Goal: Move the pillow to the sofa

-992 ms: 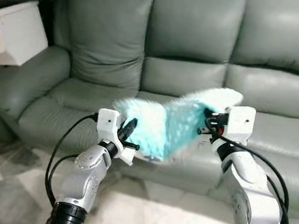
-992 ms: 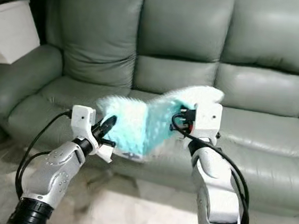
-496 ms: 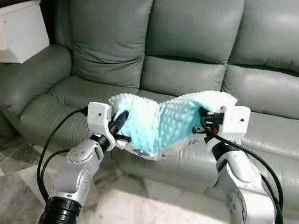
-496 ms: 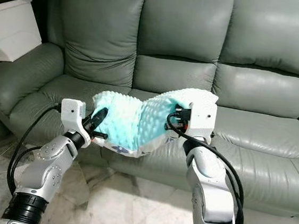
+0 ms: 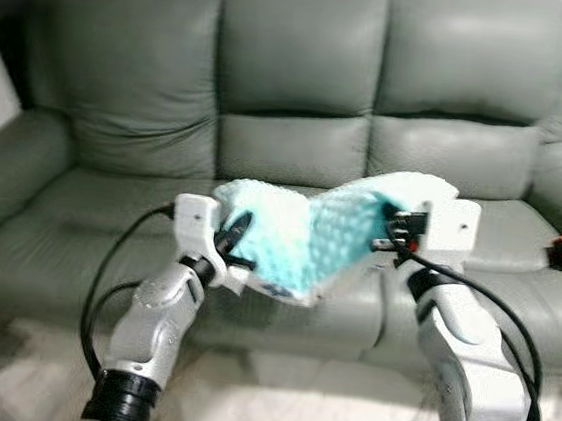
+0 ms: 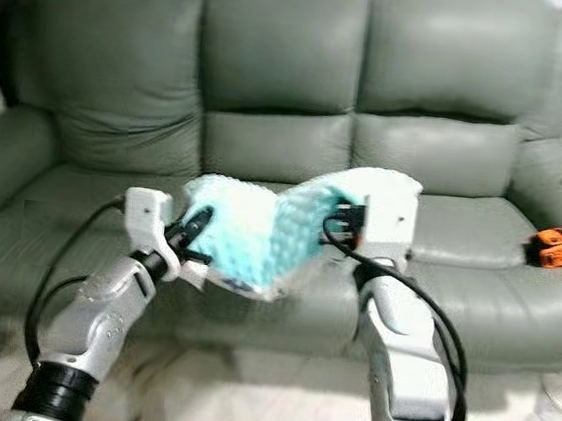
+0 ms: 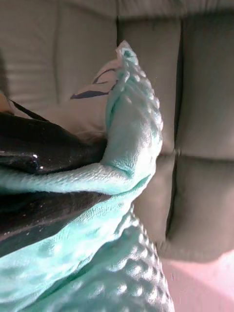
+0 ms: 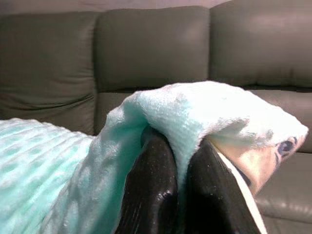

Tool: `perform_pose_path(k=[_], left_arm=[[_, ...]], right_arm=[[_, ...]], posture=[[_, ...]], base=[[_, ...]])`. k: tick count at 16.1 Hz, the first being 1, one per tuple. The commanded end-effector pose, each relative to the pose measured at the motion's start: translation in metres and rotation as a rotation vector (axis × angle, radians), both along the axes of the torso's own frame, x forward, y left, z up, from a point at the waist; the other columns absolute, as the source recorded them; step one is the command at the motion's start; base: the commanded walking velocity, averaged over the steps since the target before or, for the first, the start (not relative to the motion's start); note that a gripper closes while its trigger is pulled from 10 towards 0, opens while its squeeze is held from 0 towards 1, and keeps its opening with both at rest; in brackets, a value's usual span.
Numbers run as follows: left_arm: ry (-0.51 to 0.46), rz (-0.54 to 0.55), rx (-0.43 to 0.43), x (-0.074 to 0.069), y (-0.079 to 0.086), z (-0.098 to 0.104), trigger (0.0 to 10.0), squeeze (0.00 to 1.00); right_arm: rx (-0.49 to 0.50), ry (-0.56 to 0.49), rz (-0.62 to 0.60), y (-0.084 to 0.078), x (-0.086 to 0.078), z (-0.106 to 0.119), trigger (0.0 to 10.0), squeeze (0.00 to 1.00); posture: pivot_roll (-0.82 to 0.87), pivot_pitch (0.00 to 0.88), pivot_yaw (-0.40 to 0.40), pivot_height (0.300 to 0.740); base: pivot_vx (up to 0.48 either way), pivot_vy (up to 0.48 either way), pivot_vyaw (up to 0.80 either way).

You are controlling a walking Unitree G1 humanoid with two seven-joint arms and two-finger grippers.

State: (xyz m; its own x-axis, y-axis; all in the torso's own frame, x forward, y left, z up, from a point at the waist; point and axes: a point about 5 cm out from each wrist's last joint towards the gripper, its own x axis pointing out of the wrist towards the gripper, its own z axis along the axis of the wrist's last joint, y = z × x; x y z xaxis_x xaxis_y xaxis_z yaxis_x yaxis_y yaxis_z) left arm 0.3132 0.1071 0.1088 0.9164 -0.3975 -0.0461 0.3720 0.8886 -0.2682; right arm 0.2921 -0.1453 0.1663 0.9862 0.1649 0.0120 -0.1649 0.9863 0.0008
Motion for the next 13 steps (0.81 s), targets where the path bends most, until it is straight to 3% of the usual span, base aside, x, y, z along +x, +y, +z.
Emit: perform_pose_path(k=[1, 3, 7, 13], left_arm=[[-0.019, 0.015, 0.006, 0.0026, 0.0075, 0.0053, 10.0, 0.0], [-0.017, 0.014, 0.004, 0.0028, 0.0071, 0.0051, 10.0, 0.0], [-0.018, 0.017, 0.001, 0.003, 0.0073, 0.0051, 10.0, 0.0], [-0.005, 0.033, 0.009, 0.004, 0.0091, 0.0042, 10.0, 0.0]], right_arm=[[0.018, -0.024, 0.037, 0.0111, -0.0013, 0.0059, 10.0, 0.0], [0.019, -0.024, 0.037, 0.0107, -0.0017, 0.0056, 10.0, 0.0], [0.022, -0.027, 0.041, 0.0108, -0.0027, 0.0056, 10.0, 0.0], [0.031, -0.029, 0.056, 0.0123, -0.0038, 0.0055, 10.0, 0.0]], posture=[[-0.25, 0.0, 0.07, 0.74], [-0.25, 0.0, 0.07, 0.74], [-0.25, 0.0, 0.07, 0.74], [-0.25, 0.0, 0.075, 0.74]], base=[[0.394, 0.0, -0.71], [0.39, 0.0, -0.58], [0.374, 0.0, 0.0], [0.044, 0.433, 0.0]])
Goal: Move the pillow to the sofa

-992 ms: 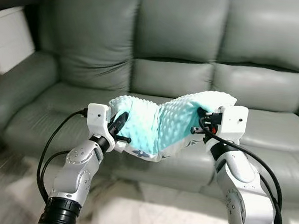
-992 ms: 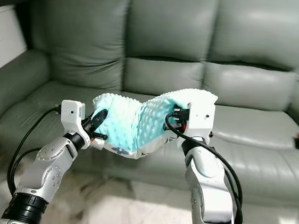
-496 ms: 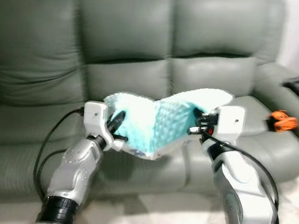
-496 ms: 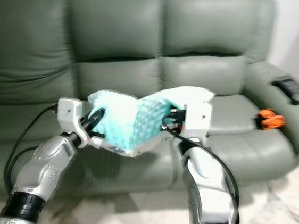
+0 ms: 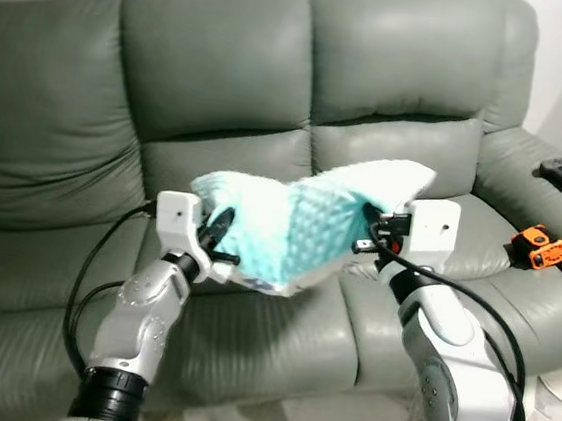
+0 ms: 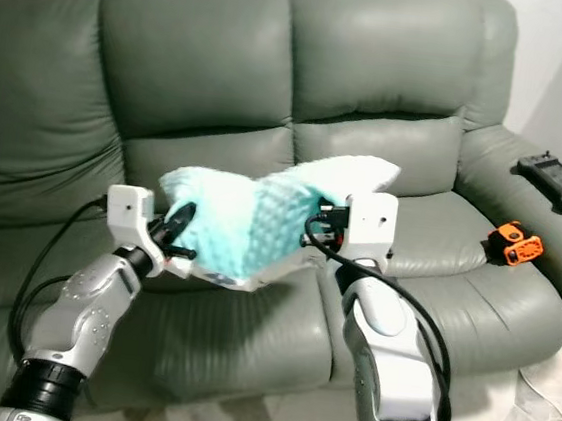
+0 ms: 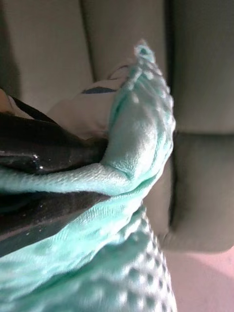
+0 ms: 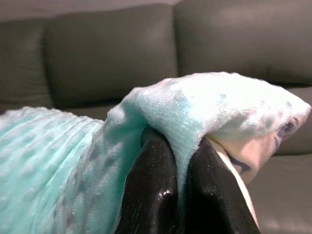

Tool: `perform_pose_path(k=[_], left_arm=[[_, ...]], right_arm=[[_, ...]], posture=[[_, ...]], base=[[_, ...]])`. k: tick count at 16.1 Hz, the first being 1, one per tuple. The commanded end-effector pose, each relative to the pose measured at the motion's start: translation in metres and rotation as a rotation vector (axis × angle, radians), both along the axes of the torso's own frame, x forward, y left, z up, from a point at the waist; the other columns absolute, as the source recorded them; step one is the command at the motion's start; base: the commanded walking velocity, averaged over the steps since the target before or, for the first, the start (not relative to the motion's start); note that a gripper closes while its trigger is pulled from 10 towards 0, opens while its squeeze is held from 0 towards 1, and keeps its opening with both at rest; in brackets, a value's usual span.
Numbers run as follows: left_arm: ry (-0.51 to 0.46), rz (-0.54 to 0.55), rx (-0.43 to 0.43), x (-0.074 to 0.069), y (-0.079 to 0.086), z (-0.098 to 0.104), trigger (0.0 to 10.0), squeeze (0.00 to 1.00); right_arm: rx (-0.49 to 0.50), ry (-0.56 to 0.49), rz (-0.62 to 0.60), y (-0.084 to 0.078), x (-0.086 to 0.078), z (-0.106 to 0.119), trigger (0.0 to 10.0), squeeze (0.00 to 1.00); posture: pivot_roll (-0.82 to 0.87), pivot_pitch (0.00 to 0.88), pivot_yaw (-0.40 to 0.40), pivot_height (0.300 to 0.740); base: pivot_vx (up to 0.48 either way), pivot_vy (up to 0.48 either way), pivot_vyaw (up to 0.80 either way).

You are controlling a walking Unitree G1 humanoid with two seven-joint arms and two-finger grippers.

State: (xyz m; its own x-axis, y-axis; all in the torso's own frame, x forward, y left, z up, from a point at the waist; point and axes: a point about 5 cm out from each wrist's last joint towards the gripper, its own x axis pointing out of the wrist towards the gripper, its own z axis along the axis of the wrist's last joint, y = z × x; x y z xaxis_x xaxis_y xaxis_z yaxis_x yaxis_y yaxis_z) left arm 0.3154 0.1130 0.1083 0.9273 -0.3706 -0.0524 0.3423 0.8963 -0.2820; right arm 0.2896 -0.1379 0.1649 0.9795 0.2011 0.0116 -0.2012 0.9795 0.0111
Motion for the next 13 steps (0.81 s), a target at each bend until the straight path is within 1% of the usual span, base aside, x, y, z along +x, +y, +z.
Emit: perform_pose_path(k=[1, 2, 9, 13], left_arm=[[-0.022, 0.008, 0.032, 0.0026, 0.0032, 0.0051, 10.0, 0.0], [-0.029, 0.024, 0.061, 0.0033, 0.0039, 0.0052, 10.0, 0.0], [-0.047, 0.038, 0.076, 0.0046, 0.0021, 0.0071, 10.0, 0.0], [-0.067, 0.038, 0.051, 0.0039, 0.0022, 0.0094, 10.0, 0.0]], right_arm=[[0.023, -0.032, 0.019, 0.0051, -0.0015, 0.0071, 10.0, 0.0], [0.025, -0.032, 0.019, 0.005, -0.0018, 0.0071, 10.0, 0.0], [0.03, -0.033, 0.019, 0.0045, -0.003, 0.0069, 10.0, 0.0], [0.028, -0.033, 0.019, 0.004, -0.0039, 0.007, 10.0, 0.0]], posture=[[-0.25, 0.0, 0.075, 0.74], [-0.25, 0.0, 0.077, 0.74], [-0.25, 0.0, 0.082, 0.74], [-0.26, 0.0, 0.08, 0.74]], base=[[0.0, 0.48, 0.0], [0.0, 0.0, 0.0], [0.0, 0.0, 0.0], [0.0, 0.0, 0.0]])
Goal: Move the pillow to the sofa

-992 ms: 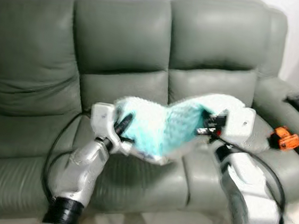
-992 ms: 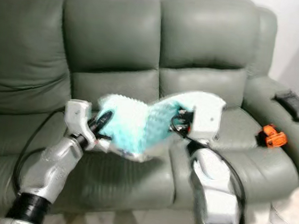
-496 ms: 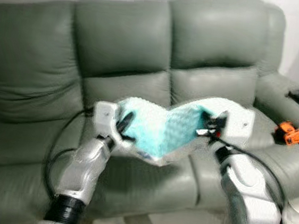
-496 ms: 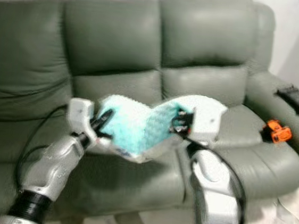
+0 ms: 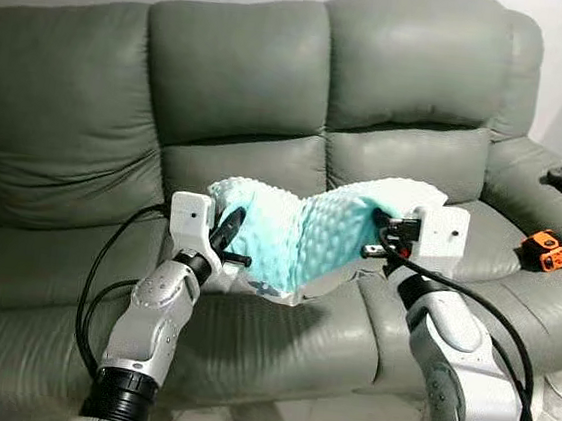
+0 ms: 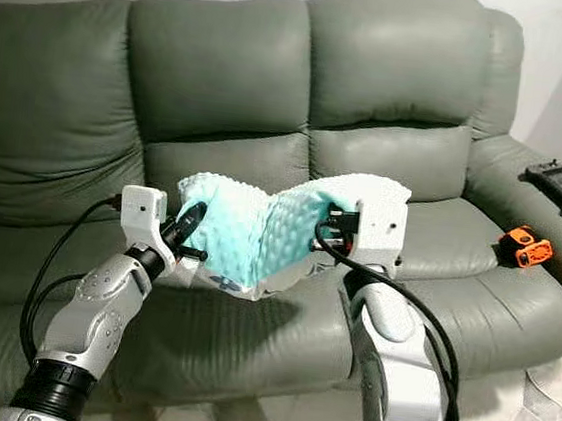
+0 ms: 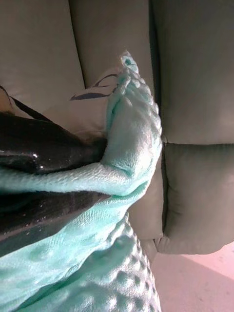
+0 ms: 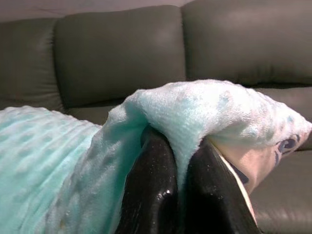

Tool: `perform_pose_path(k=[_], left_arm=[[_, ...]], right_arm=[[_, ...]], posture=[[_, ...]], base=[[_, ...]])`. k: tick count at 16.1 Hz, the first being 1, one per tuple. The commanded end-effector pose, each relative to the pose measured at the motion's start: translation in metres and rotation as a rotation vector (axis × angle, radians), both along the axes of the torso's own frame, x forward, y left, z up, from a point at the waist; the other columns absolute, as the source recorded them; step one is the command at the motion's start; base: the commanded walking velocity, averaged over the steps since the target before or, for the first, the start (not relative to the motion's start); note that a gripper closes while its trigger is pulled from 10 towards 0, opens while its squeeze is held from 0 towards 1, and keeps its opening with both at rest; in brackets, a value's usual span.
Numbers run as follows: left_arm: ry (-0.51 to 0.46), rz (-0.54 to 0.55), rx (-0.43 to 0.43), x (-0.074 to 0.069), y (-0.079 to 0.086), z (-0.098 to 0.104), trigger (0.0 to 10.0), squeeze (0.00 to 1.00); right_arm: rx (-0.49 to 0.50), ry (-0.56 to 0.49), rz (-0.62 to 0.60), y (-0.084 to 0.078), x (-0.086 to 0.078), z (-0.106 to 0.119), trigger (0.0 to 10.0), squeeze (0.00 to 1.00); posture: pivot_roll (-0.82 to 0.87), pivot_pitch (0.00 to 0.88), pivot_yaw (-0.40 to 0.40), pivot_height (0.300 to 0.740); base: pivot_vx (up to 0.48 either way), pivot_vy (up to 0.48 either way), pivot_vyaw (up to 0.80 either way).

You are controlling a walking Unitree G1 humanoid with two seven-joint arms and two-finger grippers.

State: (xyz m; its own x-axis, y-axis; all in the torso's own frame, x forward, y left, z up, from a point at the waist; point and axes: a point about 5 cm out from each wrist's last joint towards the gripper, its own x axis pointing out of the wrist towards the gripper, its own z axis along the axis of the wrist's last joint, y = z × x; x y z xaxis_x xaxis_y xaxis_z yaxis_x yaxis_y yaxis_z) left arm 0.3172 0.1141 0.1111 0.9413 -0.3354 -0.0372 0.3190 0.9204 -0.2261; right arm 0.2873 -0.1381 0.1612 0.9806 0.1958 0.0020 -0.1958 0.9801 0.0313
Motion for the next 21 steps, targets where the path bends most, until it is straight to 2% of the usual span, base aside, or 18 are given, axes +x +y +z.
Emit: perform_pose_path(k=[1, 4, 14, 17, 21], left_arm=[[-0.033, 0.002, 0.003, 0.002, 0.0011, 0.0066, 10.0, 0.0], [-0.039, 0.022, 0.01, 0.0036, 0.0038, 0.0071, 10.0, 0.0], [-0.03, 0.036, 0.025, 0.0046, 0.0053, 0.005, 10.0, 0.0], [-0.028, 0.044, 0.022, 0.0046, 0.0056, 0.0047, 10.0, 0.0], [-0.022, 0.094, 0.064, 0.0057, 0.0088, 0.0032, 10.0, 0.0]], right_arm=[[0.01, -0.047, 0.024, 0.0042, -0.0018, 0.0107, 10.0, 0.0], [0.009, -0.048, 0.024, 0.0037, -0.0023, 0.0108, 10.0, 0.0], [0.016, -0.052, 0.037, 0.0046, -0.0054, 0.0112, 10.0, 0.0], [0.017, -0.05, 0.04, 0.0047, -0.0057, 0.0109, 10.0, 0.0], [0.02, -0.044, 0.045, 0.006, -0.0065, 0.0096, 10.0, 0.0]], posture=[[-0.26, 0.0, 0.08, 0.74], [-0.26, 0.0, 0.083, 0.74], [-0.27, 0.0, 0.089, 0.74], [-0.27, 0.0, 0.089, 0.74], [-0.27, 0.0, 0.091, 0.74]], base=[[0.0, 0.0, 0.0], [0.089, 0.0, 0.0], [0.354, 0.0, 0.0], [0.364, 0.31, 0.0], [0.0, 0.0, 0.0]])
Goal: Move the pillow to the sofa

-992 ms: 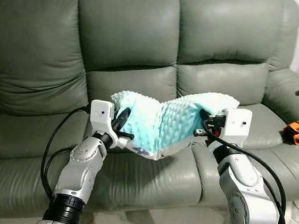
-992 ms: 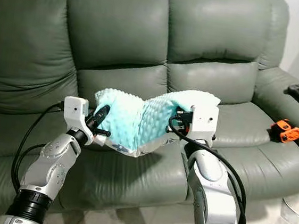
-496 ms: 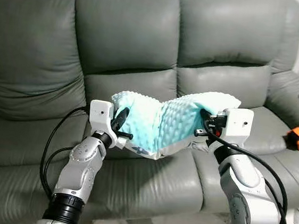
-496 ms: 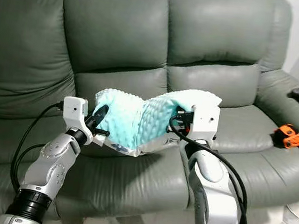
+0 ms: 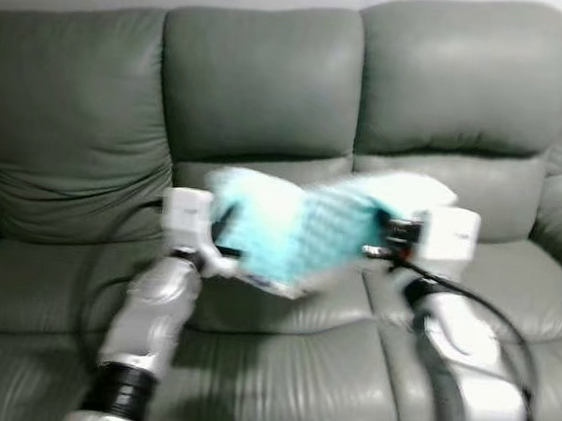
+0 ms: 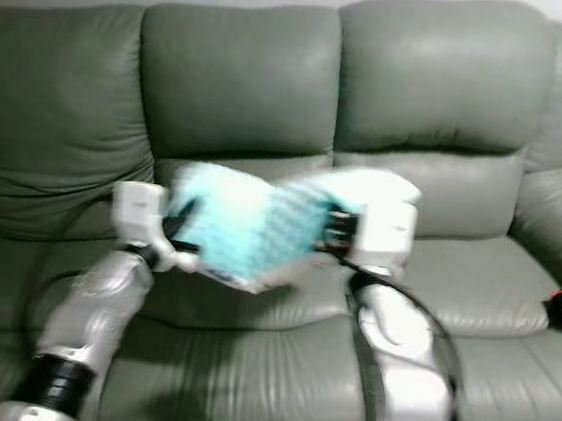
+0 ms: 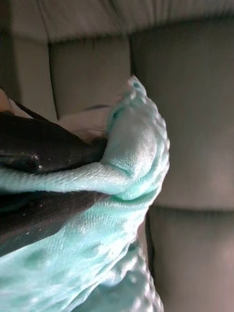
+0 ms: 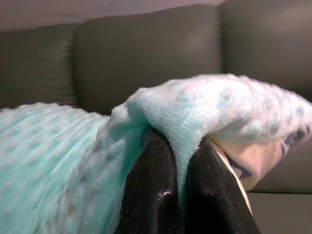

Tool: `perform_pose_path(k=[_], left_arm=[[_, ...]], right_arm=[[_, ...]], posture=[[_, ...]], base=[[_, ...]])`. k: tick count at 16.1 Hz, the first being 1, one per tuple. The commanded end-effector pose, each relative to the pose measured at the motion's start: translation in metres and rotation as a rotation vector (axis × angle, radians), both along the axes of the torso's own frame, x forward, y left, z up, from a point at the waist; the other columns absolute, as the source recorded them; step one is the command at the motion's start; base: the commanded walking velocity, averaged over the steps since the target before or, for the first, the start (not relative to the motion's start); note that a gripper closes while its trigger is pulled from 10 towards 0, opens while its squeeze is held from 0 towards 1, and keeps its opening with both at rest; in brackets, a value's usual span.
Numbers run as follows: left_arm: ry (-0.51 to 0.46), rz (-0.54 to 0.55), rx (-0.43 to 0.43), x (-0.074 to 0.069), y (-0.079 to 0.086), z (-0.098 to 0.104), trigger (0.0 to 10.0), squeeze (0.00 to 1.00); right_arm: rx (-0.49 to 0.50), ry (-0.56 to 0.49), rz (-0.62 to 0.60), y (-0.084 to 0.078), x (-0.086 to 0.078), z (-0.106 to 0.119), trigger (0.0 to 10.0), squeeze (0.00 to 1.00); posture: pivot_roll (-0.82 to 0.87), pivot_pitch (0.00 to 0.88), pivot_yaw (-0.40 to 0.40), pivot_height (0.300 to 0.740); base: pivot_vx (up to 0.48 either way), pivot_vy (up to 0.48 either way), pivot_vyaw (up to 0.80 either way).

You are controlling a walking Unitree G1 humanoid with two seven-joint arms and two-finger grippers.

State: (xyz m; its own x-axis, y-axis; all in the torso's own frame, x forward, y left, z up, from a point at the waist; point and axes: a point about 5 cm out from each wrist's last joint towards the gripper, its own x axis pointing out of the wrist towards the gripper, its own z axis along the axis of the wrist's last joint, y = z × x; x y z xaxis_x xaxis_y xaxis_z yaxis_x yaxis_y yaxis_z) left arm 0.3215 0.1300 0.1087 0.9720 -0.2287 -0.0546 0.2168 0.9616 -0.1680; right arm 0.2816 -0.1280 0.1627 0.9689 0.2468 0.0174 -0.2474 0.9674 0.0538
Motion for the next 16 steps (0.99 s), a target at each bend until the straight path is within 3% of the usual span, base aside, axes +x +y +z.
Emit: perform_pose_path(k=[1, 9, 16], left_arm=[[-0.02, -0.01, 0.005, 0.002, -0.006, 0.005, 10.0, 0.0], [-0.046, 0.039, 0.077, 0.004, 0.003, 0.008, 10.0, 0.0], [-0.042, 0.099, 0.137, 0.004, 0.021, 0.009, 10.0, 0.0]], right_arm=[[-0.004, -0.033, -0.007, -0.004, -0.001, 0.008, 10.0, 0.0], [0.018, -0.036, 0.023, 0.001, -0.003, 0.008, 10.0, 0.0], [0.028, -0.082, 0.057, 0.01, -0.003, 0.012, 10.0, 0.0]], posture=[[-0.27, 0.0, 0.091, 0.74], [-0.25, 0.0, 0.097, 0.74], [-0.22, 0.0, 0.113, 0.74]], base=[[0.0, 0.0, 0.0], [0.0, 0.0, 0.0], [0.0, 0.0, 0.0]])
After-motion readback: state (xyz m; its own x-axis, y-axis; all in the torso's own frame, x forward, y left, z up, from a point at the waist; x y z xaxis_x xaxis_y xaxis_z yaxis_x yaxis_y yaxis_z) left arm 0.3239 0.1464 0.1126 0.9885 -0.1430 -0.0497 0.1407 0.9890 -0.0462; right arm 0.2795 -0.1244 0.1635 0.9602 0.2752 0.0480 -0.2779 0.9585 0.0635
